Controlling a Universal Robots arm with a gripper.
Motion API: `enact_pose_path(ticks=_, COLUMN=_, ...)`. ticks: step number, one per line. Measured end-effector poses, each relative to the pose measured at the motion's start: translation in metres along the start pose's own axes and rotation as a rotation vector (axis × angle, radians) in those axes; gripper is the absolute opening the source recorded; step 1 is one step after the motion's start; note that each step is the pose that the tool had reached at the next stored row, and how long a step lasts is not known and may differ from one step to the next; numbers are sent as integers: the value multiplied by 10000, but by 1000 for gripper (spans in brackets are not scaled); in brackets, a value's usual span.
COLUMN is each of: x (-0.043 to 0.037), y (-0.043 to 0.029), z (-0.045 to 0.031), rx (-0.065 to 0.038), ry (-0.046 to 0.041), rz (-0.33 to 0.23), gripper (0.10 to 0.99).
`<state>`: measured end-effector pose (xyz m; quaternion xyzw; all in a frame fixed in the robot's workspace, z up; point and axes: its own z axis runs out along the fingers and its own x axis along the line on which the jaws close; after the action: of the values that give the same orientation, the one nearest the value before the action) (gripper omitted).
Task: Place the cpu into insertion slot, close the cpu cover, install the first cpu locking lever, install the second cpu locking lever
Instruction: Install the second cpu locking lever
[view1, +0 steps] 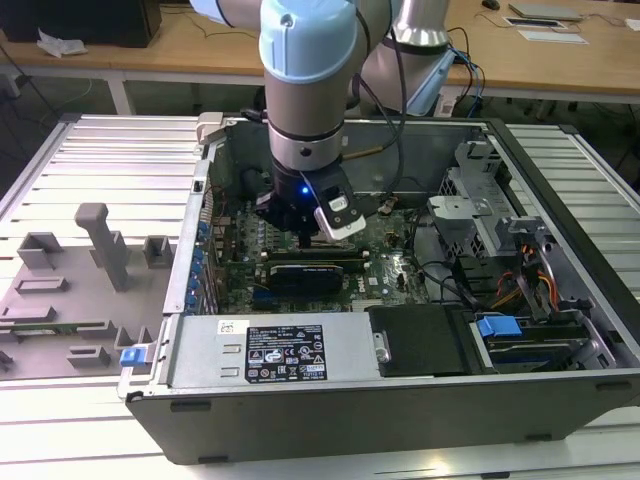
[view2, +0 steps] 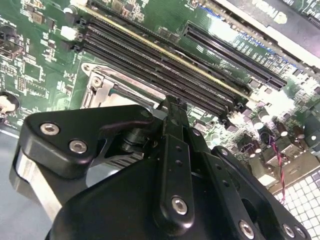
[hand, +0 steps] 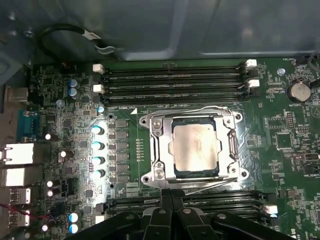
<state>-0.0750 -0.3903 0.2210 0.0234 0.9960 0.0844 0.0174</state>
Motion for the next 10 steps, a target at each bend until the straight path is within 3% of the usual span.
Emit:
enact_pose_path(ticks=2, x=37, y=-28, z=39, rx=-123, ry=6, rz=3, gripper=106)
enact_pose_path(ticks=10, x=100, y=-47, z=112, rx=-419, ry=19, rz=15, gripper=106)
